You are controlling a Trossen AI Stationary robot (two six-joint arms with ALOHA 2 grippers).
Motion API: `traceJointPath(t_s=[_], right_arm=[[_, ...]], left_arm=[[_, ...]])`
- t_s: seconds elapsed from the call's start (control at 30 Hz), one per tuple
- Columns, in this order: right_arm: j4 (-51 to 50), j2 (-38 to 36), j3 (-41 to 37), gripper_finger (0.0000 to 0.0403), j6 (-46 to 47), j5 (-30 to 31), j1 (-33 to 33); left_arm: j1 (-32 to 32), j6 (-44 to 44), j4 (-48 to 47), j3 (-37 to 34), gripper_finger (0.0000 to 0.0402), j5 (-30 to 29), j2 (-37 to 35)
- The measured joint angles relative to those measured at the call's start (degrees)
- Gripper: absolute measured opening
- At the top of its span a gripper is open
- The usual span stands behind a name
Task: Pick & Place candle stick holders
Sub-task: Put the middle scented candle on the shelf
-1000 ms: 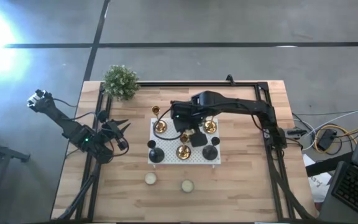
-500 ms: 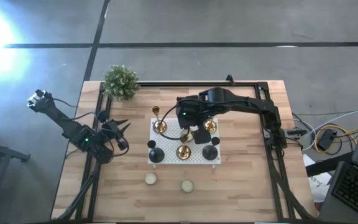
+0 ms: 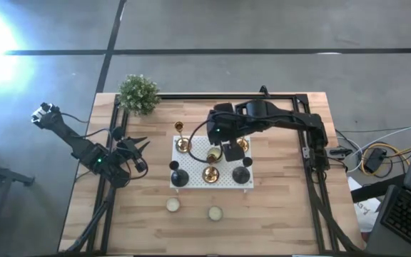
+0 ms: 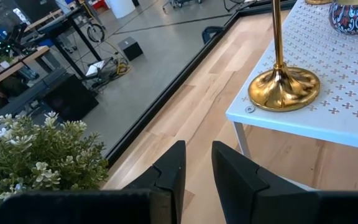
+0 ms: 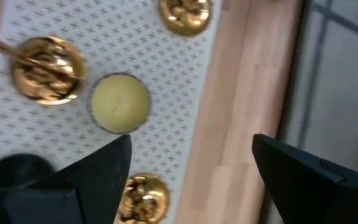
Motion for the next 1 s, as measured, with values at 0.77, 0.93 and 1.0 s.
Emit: traceJointPath(t_s=[0.77,0.93,1.0], right_arm=[[14.78,-7.99,-0.02,0.0325,-12.70,44.61,11.59],[14.02,-10.03,-0.02,0.0324,-7.31,49.78,19.41],[14.08,-10.57,-0.02,0.0325,-3.29,49.47,22.75]], left_arm=[[0.00,0.00,-0.01,0.00,0.0083,-0.28,0.00],[0.00,0.00,-0.01,0.00,0.0083,-0.26,0.01],[0.00,0.00,-0.01,0.00,0.0083,-0.25,0.02]])
